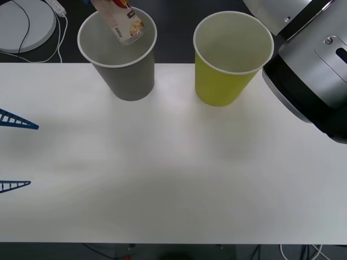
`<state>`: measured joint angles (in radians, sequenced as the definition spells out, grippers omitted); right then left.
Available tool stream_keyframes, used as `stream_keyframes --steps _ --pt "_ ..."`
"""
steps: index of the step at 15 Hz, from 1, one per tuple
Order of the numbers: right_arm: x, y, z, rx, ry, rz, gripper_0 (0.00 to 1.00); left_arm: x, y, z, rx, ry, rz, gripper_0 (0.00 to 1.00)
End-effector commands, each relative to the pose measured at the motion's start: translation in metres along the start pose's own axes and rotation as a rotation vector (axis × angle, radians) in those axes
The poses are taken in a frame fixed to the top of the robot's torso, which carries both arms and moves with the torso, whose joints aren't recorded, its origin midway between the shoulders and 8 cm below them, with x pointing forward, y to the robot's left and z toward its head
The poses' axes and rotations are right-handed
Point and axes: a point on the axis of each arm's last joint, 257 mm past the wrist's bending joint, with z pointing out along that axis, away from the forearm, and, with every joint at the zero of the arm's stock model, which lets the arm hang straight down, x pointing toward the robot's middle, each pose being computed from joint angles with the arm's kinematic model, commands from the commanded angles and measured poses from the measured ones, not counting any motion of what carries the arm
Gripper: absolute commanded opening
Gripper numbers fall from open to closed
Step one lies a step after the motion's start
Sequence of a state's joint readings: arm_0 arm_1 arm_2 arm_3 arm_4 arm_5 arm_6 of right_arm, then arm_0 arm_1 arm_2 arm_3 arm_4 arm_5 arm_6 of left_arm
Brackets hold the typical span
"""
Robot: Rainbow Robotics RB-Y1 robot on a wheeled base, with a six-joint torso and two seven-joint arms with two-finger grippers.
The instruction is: Put the can into the green bin and the plastic bottle into the gray bin
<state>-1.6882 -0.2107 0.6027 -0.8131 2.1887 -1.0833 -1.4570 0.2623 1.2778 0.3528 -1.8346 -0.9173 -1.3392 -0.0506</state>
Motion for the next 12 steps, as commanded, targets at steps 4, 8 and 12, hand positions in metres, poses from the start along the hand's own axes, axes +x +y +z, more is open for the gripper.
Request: stream_keyframes --steps 4,8,12 --pt "-0.0049 -0.0005 0.0104 0.015 -0.032 -0.004 0.0 0.0 0.0 0.0 0.0 0.0 0.0 1.0" --pt "-0.0073 0.0021 0.0112 0.008 -0.042 0.0 0.0 0.0 0.0 0.0 0.0 0.0 0.0 1.0" --pt "-0.0053 0.0035 0.0124 0.005 -0.037 0.0 0.0 0.0 0.0 0.0 0.0 0.0 0.0 1.0"
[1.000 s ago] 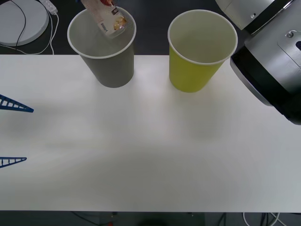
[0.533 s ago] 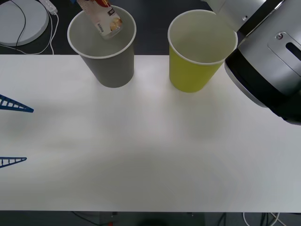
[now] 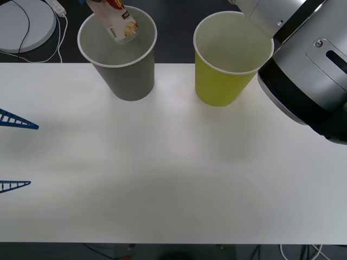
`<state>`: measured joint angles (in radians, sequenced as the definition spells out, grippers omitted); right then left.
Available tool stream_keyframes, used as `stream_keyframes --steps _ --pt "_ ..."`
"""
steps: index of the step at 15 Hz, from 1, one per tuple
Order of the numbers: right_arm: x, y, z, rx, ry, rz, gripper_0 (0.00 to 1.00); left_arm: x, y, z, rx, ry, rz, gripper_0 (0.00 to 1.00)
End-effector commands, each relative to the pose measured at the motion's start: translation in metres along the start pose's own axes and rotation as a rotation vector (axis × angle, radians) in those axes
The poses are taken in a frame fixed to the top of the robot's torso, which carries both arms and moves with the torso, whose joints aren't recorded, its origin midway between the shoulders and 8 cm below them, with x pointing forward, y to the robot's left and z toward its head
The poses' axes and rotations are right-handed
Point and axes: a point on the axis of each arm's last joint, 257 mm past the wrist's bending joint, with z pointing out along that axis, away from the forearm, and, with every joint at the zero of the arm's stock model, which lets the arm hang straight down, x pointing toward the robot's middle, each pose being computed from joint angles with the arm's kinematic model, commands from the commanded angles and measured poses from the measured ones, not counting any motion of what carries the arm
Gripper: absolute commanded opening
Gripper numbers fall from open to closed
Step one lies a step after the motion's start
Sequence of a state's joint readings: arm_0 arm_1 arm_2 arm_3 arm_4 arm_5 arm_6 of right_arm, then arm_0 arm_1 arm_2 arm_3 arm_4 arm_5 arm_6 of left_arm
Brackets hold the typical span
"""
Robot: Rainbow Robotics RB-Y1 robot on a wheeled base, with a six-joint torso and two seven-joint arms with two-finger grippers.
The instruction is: Put the can into the green bin and the plastic bottle into the gray bin
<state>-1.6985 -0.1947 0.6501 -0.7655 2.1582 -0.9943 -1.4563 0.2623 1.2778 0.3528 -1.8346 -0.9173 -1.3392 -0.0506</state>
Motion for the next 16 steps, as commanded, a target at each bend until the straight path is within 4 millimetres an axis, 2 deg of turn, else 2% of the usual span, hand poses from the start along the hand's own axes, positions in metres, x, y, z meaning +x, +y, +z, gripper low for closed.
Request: stream_keyframes --steps 1,2,3,16 --pt "0.0014 -0.0002 0.0005 0.0 0.003 0.0 0.13 0.0 0.0 0.0 0.0 0.0 0.0 1.0" --pt "0.0035 -0.0025 0.0015 0.004 0.008 0.005 0.65 0.0 0.0 0.0 0.0 0.0 0.0 1.0" --pt "0.0047 -0.0032 0.0019 0.003 0.01 0.009 1.0 0.0 0.0 0.0 0.0 0.0 0.0 1.0" --pt "0.0048 -0.0025 0.0031 0.004 0.008 0.003 1.0 0.0 0.0 0.0 0.0 0.0 0.0 1.0"
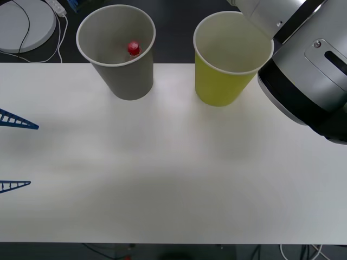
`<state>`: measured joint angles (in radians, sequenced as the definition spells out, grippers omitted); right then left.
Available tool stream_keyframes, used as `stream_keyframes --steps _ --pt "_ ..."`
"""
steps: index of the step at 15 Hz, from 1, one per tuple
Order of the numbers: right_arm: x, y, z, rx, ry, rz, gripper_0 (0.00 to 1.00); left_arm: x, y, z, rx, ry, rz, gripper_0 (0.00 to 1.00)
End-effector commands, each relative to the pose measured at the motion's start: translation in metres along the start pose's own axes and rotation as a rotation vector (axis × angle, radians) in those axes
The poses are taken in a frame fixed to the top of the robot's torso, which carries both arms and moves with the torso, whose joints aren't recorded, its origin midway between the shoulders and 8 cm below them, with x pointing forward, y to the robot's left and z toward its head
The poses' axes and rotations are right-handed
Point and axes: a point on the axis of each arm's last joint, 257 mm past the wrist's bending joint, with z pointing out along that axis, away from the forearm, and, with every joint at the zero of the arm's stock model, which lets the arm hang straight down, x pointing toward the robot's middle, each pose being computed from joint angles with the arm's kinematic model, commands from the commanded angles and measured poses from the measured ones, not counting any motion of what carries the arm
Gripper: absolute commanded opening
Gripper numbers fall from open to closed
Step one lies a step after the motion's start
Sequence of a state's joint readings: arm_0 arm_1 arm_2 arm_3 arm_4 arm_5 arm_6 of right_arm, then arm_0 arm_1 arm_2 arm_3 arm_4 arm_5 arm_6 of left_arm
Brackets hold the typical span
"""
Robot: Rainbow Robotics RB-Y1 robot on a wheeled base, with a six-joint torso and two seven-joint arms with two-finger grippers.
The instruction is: Put the can into the green bin and the plastic bottle into the gray bin
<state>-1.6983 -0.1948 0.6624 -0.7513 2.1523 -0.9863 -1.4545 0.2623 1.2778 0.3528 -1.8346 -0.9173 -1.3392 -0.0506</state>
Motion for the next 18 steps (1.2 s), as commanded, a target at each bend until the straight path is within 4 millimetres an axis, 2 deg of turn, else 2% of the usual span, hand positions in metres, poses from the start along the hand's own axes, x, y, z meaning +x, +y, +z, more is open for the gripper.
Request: stream_keyframes --steps 1,5,10,18 --pt "0.0 0.001 0.0 -0.004 0.0 0.002 1.0 0.0 0.0 0.0 0.0 0.0 0.0 1.0" --pt "0.001 -0.001 0.0 -0.004 0.002 0.006 1.0 0.0 0.0 0.0 0.0 0.0 0.0 1.0" --pt "0.014 -0.011 -0.01 -0.051 -0.006 -0.004 1.0 0.0 0.0 0.0 0.0 0.0 0.0 1.0" --pt "0.052 -0.029 -0.056 -0.081 -0.032 -0.094 1.0 0.0 0.0 0.0 0.0 0.0 0.0 1.0"
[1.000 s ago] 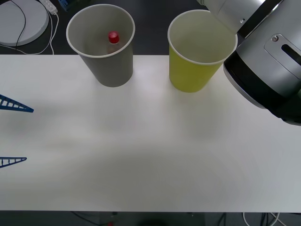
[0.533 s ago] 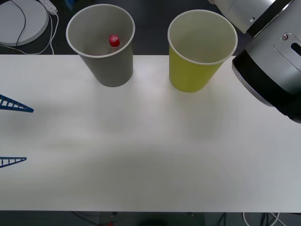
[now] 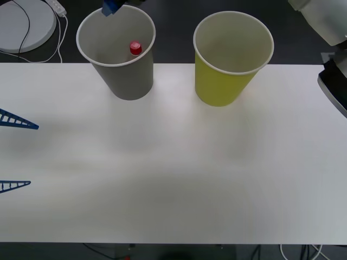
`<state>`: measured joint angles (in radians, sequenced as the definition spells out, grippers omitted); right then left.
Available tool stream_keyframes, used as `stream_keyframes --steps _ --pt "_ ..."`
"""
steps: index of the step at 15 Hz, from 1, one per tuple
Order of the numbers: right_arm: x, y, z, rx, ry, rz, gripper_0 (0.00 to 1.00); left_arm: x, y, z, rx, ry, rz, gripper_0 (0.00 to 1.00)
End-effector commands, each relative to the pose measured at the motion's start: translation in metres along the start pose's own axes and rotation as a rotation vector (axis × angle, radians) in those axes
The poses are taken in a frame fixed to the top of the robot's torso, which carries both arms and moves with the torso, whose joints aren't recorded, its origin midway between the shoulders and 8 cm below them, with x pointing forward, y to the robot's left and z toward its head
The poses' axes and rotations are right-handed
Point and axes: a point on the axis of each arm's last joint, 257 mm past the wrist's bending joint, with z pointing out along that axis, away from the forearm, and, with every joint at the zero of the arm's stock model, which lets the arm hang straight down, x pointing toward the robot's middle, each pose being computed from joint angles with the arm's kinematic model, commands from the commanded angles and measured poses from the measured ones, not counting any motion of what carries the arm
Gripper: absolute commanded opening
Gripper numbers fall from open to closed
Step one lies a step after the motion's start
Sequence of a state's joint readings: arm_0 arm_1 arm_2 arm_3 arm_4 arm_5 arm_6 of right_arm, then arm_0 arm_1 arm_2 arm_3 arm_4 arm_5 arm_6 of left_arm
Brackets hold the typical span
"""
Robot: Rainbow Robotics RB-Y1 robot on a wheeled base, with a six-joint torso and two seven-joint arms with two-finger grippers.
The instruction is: Put the can into the green bin and the plastic bottle into the gray bin
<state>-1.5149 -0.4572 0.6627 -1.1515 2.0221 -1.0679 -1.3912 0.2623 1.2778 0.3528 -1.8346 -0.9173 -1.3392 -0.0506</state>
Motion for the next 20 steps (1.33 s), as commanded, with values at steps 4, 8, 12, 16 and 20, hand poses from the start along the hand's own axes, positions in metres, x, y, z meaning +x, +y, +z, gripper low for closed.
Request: stream_keyframes --steps 4,8,12,16,20 --pt "0.034 -0.001 -0.03 -0.02 -0.017 -0.048 1.0 0.0 0.0 0.0 0.0 0.0 0.0 1.0" --pt "0.061 0.005 -0.055 -0.032 -0.028 -0.092 1.0 0.0 0.0 0.0 0.0 0.0 0.0 1.0" --pt "0.081 0.008 -0.075 -0.06 -0.046 -0.136 1.0 0.0 0.0 0.0 0.0 0.0 0.0 1.0" --pt "0.106 0.011 -0.092 -0.057 -0.074 -0.192 1.0 0.0 0.0 0.0 0.0 0.0 0.0 1.0" --pt "0.131 0.018 -0.107 -0.066 -0.101 -0.23 1.0 0.0 0.0 0.0 0.0 0.0 0.0 1.0"
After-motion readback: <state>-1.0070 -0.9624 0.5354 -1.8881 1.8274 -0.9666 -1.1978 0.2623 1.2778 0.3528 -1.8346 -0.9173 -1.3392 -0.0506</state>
